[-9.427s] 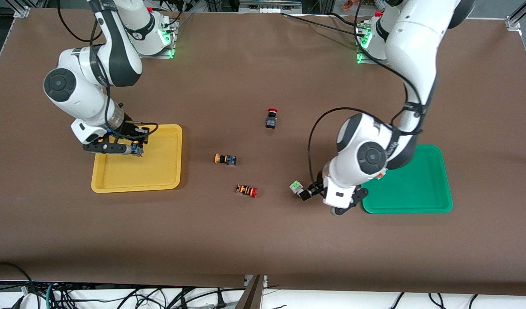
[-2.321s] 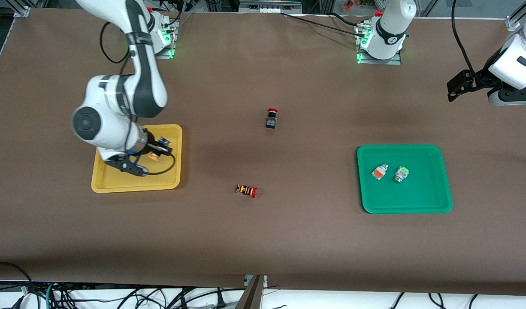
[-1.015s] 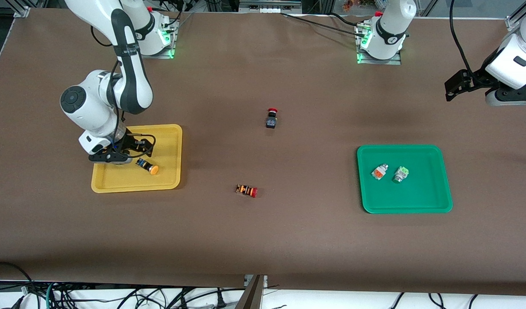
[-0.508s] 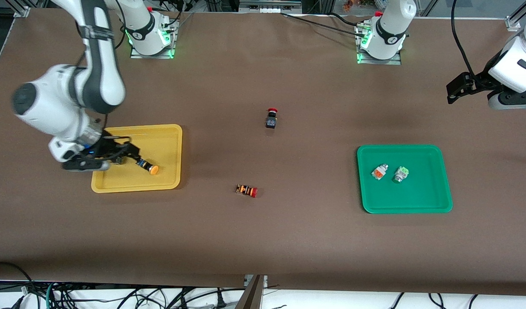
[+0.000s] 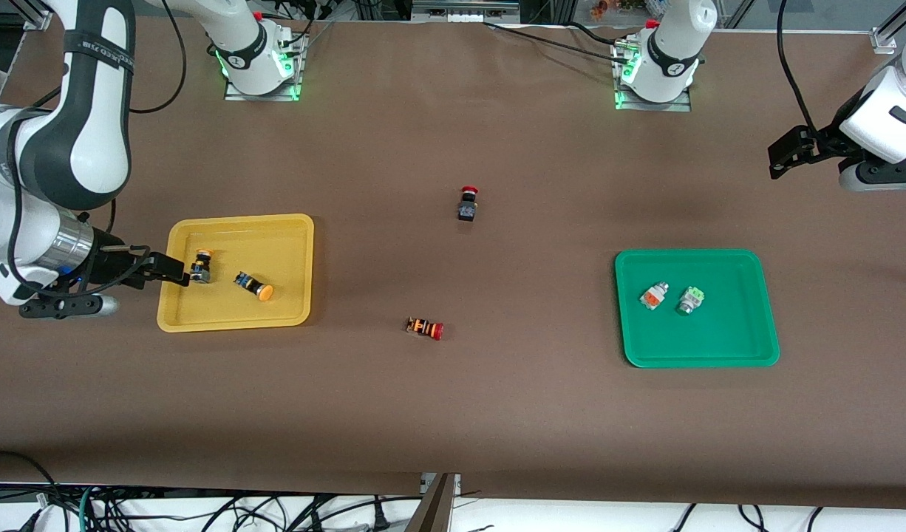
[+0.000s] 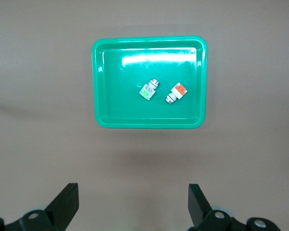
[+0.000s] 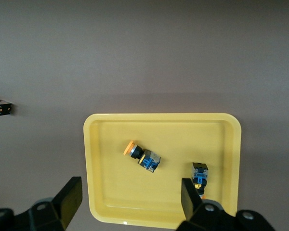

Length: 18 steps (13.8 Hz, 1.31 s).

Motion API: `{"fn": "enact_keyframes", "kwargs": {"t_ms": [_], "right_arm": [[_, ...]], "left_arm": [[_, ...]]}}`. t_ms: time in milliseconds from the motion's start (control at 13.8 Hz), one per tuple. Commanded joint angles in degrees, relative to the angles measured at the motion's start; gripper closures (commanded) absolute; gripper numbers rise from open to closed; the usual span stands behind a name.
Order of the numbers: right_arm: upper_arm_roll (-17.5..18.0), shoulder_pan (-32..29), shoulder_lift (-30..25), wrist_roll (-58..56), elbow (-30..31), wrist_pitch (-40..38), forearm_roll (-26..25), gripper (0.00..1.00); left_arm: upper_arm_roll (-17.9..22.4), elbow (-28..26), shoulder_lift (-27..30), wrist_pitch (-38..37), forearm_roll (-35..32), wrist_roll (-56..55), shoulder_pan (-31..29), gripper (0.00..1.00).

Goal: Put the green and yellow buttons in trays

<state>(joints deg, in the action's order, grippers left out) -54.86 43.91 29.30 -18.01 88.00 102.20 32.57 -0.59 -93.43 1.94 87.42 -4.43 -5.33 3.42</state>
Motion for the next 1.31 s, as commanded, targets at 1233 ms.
{"fn": "enact_keyframes", "kwargs": {"t_ms": [1233], "right_arm": [[48.44,-40.12,-23.67,9.04,11.04,6.86,-32.13,0.06]], "left_arm": [[-0.02,1.93,-0.80,-1.64,0.74,0.06,-0.08,0.00]]}}
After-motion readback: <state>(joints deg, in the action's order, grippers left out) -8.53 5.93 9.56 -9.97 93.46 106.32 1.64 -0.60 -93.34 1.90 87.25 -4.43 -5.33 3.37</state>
